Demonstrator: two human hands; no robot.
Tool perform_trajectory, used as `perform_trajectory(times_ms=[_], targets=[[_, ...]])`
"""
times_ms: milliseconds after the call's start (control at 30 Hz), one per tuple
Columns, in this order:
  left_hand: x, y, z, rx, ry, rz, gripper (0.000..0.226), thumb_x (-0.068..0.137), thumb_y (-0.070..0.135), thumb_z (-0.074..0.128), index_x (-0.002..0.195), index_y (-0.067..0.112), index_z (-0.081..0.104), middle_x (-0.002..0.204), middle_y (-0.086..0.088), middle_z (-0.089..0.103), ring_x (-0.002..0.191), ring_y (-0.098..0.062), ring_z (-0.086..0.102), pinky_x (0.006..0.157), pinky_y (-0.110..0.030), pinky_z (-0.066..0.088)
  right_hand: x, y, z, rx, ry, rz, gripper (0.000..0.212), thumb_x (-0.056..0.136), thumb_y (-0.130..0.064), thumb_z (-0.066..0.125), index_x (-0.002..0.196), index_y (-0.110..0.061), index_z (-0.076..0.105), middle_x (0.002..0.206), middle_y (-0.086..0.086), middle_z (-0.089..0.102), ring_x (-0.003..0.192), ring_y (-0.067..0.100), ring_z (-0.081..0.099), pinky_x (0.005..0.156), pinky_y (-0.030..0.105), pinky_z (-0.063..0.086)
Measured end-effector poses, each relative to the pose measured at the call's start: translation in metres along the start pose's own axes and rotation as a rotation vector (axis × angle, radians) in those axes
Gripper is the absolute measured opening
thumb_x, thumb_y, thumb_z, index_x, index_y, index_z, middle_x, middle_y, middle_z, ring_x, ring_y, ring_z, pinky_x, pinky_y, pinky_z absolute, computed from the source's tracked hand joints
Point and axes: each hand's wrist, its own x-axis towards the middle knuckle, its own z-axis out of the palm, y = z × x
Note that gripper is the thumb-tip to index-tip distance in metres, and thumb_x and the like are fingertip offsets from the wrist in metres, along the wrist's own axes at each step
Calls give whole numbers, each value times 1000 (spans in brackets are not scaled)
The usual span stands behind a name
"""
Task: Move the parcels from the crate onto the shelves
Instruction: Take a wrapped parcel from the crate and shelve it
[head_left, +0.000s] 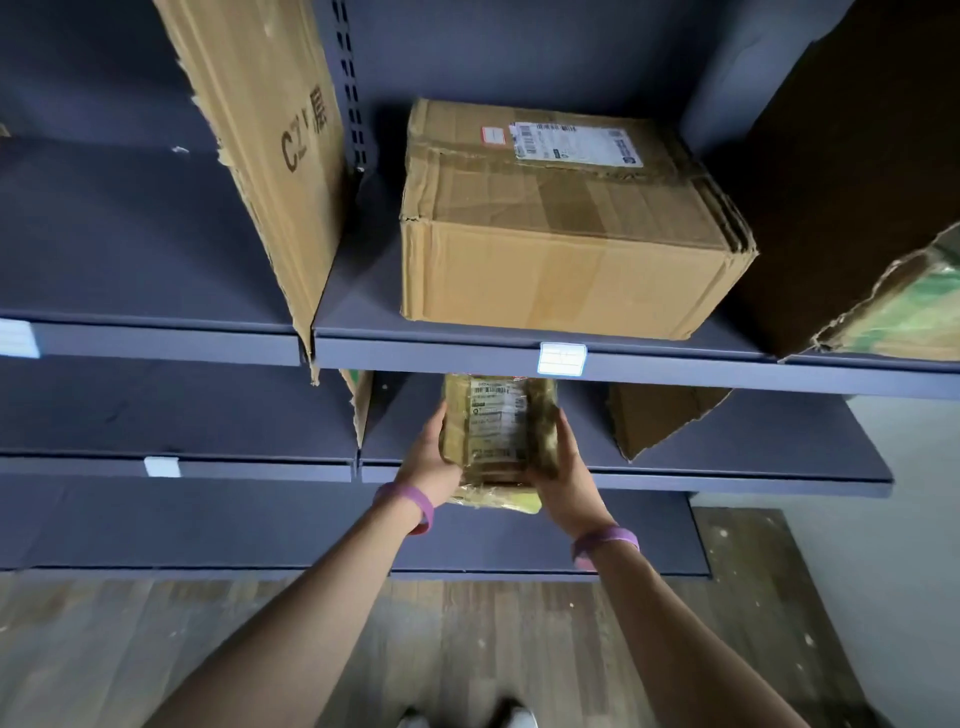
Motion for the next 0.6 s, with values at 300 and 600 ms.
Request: perform_trajectory(times_ms=[300,600], targets=[[47,-26,8,133,30,3,78,92,4,52,150,33,9,140,9,38,115,-16,51,70,-2,35,55,28,5,-170,74,-64,66,95,-15,56,151,-30,25,141,8,51,126,31,50,88,21,34],[-10,-60,13,406,232,328,59,93,9,49,146,25,31,151,-6,27,137,-17,30,101,-13,25,-14,57,5,-601,53,-250,63,100,-26,48,151,-44,14,162,5,7,147,29,11,104,42,41]])
